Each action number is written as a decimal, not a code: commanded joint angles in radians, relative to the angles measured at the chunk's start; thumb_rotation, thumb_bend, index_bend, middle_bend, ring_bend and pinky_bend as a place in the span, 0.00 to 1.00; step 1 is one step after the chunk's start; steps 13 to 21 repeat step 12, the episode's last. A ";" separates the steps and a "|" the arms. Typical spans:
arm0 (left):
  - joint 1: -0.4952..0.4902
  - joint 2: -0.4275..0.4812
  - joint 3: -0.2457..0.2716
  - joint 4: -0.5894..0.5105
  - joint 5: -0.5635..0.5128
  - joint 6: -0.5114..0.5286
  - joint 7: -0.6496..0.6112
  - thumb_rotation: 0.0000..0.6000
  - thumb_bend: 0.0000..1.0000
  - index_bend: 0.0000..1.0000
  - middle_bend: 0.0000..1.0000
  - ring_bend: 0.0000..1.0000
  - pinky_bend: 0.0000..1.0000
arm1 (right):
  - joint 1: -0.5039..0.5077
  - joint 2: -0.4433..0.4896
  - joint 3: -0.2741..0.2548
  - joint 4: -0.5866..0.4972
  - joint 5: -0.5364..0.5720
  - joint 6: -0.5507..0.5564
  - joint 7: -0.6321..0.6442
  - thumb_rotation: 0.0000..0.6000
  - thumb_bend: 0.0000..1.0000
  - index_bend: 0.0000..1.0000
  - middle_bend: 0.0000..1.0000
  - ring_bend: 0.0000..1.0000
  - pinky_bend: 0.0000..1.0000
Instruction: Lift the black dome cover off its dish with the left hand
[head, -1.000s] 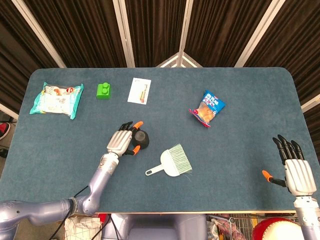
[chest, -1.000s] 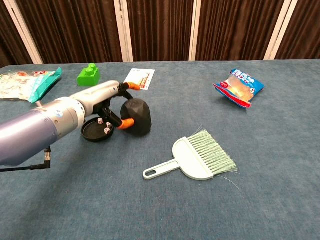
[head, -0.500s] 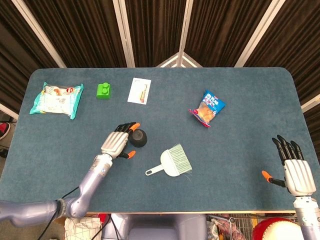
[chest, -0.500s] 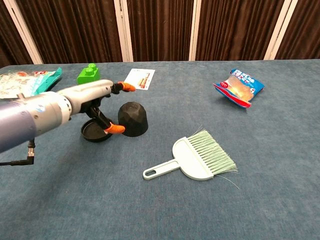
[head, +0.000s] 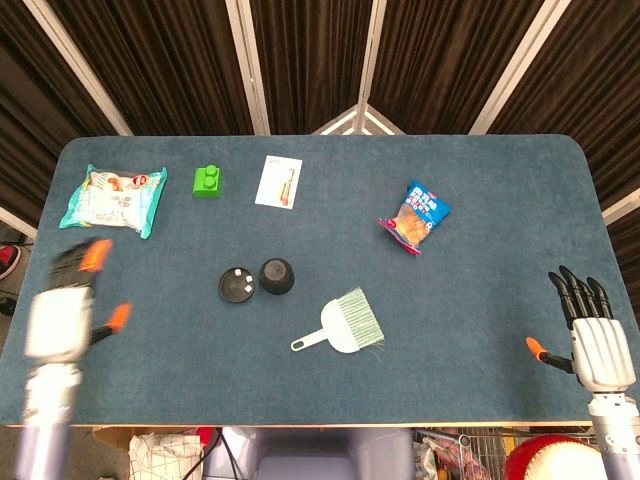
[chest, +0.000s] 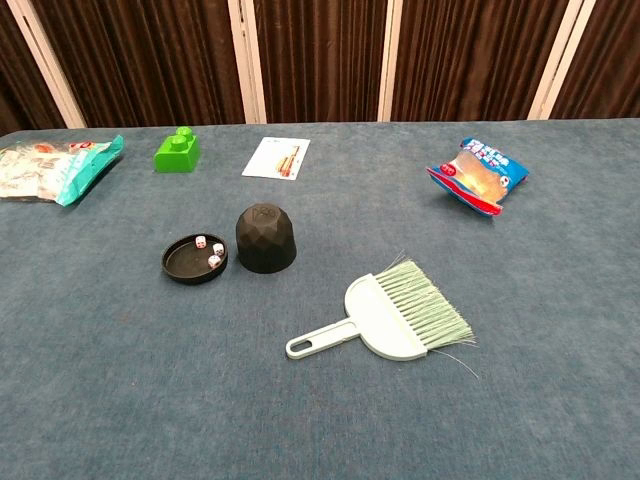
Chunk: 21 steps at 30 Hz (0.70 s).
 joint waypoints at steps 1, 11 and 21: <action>0.150 0.112 0.070 0.034 0.037 0.121 -0.143 1.00 0.41 0.09 0.03 0.00 0.00 | -0.004 0.002 0.005 0.001 0.013 0.002 -0.025 1.00 0.21 0.00 0.01 0.11 0.01; 0.205 0.176 0.069 0.049 0.007 0.073 -0.253 1.00 0.42 0.11 0.08 0.00 0.01 | -0.009 0.018 0.008 -0.022 0.016 0.008 -0.033 1.00 0.21 0.00 0.01 0.11 0.01; 0.207 0.178 0.069 0.052 0.009 0.067 -0.256 1.00 0.42 0.11 0.08 0.00 0.01 | -0.009 0.018 0.008 -0.023 0.016 0.008 -0.034 1.00 0.21 0.00 0.01 0.11 0.01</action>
